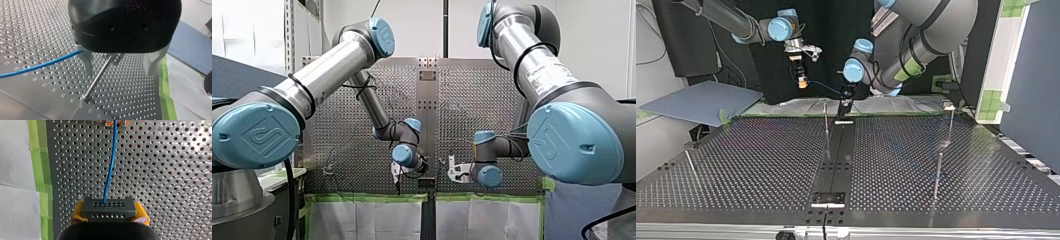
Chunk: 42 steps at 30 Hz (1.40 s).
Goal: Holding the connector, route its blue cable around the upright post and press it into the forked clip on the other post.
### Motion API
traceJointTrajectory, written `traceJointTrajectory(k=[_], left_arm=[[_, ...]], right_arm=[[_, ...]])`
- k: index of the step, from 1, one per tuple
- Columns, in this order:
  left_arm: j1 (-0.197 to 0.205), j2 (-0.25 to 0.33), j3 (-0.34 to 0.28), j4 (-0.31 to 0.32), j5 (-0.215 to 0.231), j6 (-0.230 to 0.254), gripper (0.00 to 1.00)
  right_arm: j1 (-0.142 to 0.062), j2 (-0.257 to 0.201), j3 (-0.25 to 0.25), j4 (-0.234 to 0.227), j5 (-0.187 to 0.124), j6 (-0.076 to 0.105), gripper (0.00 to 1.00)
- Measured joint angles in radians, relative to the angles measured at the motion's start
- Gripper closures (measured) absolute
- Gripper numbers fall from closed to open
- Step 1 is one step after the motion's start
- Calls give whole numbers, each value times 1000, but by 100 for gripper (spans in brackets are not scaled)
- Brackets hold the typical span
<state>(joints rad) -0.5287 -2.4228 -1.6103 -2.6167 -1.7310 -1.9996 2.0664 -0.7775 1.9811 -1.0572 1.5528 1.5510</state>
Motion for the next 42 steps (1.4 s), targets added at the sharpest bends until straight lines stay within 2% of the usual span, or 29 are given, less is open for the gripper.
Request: traceJointTrajectory(k=[2, 3, 4, 5, 6, 7, 8, 9, 10, 12, 24, 30, 42], left_arm=[[-2, 0, 0, 2, -1, 11, 2], [-3, 0, 0, 4, -2, 18, 11], [-5, 0, 0, 5, -4, 23, 11], [-6, 0, 0, 6, -7, 29, 33], [-8, 0, 0, 7, -13, 37, 45], [-10, 0, 0, 8, -18, 43, 45], [-12, 0, 0, 8, -25, 50, 58], [-15, 0, 0, 10, -34, 61, 77], [-16, 0, 0, 12, -42, 69, 77], [-20, 0, 0, 21, -59, 88, 100], [-32, 0, -16, 76, -81, 164, 100], [-35, 0, -40, 116, -95, 181, 100], [-60, 0, -43, 149, -123, 208, 100]], right_arm=[[0, 0, 0, 0, 0, 0, 98], [-1, 0, 0, 0, 0, 0, 98], [-1, 0, 0, 0, -1, 0, 98], [-1, 0, -1, 0, -2, 0, 98], [-1, 0, -1, 0, -2, 0, 98], [-1, 0, -1, 0, -2, 0, 98], [-1, 0, -1, 0, -3, 0, 98], [-1, 0, -1, 0, -3, 0, 98], [-1, 0, -1, 0, -3, 0, 98], [-1, 0, -1, 0, -3, -1, 98], [-2, 0, -1, -1, -3, -1, 98], [-8, 0, -1, -1, -3, 0, 98], [-27, 0, -13, 2, -8, -2, 98]])
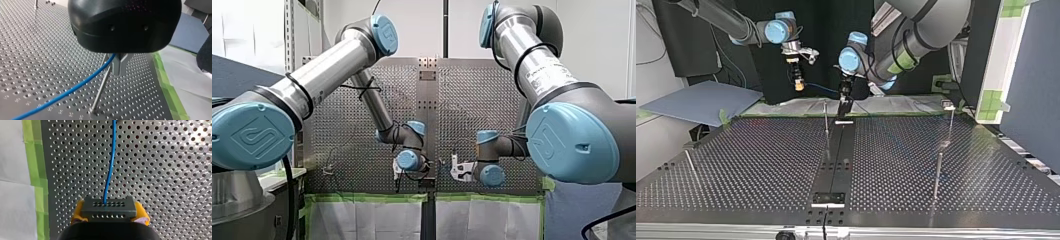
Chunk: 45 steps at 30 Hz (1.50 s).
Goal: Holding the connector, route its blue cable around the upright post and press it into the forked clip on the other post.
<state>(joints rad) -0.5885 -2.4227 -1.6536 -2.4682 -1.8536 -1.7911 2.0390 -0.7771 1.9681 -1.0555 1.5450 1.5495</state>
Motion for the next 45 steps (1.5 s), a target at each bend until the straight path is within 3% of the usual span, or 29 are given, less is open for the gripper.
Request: traceJointTrajectory(k=[10, 21, 39, 45], left_arm=[[-9, 0, 7, 42, -13, -18, 100], [-5, 0, 24, 50, -46, -47, 100], [17, -1, 63, 20, -27, -63, 100], [27, -1, 78, 6, -18, -63, 100]], right_arm=[[-7, 0, -40, 39, -3, -6, 98], [-39, 0, -64, 44, -9, -4, 98], [-86, 0, -89, 45, -57, 0, 98], [-99, 0, -113, 66, -71, 1, 98]])
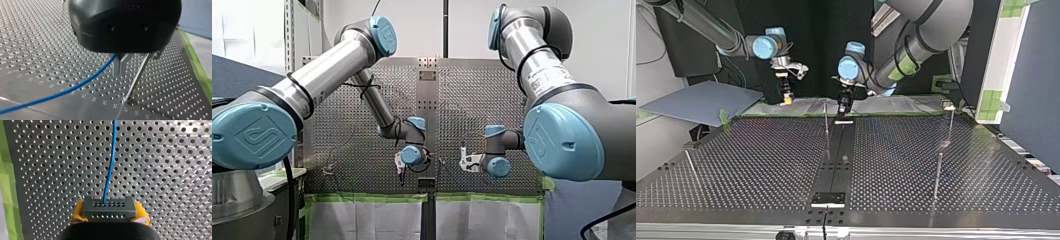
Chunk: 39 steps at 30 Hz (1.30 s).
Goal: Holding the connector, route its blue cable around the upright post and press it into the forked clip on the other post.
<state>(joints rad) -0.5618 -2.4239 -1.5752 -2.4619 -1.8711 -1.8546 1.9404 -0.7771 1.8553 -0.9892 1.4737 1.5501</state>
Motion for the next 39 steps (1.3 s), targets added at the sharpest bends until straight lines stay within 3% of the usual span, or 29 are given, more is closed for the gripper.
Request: traceJointTrajectory(k=[15, 39], left_arm=[[33, 0, 2, -3, 28, -7, 100], [60, -67, 46, -11, 90, -22, 100]], right_arm=[[-47, 1, -58, 62, -45, 9, 98], [-98, 7, -113, 102, -95, 20, 98]])
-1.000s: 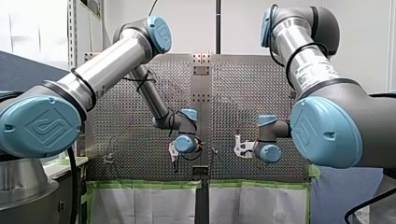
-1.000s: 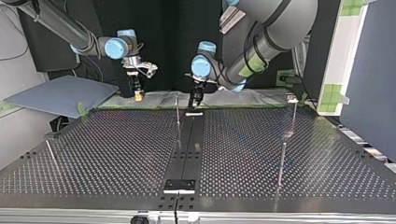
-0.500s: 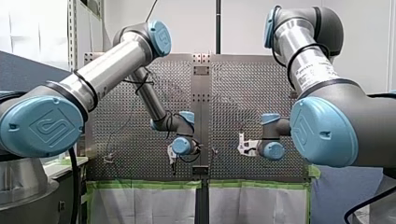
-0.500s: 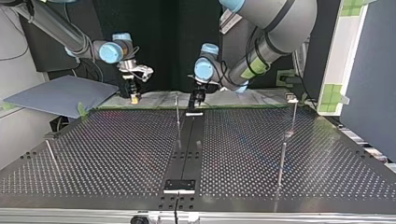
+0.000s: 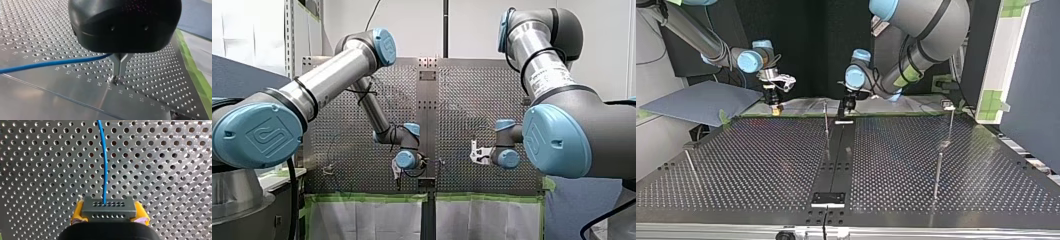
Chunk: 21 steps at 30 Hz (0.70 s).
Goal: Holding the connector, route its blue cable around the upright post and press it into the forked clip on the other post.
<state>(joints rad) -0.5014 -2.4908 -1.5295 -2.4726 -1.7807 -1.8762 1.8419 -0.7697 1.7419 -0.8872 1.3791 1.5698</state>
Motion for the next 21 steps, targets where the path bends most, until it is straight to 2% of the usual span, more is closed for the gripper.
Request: traceJointTrajectory(k=[8, 12, 21], left_arm=[[4, -4, 37, -27, 4, -1, 100], [10, -4, 40, -29, 5, -1, 100], [21, -4, 40, -29, 7, -1, 100]], right_arm=[[-5, 35, -18, 11, -5, -10, 98], [-6, 52, -26, 11, -6, -9, 98], [-10, 58, -39, 15, -8, -6, 98]])
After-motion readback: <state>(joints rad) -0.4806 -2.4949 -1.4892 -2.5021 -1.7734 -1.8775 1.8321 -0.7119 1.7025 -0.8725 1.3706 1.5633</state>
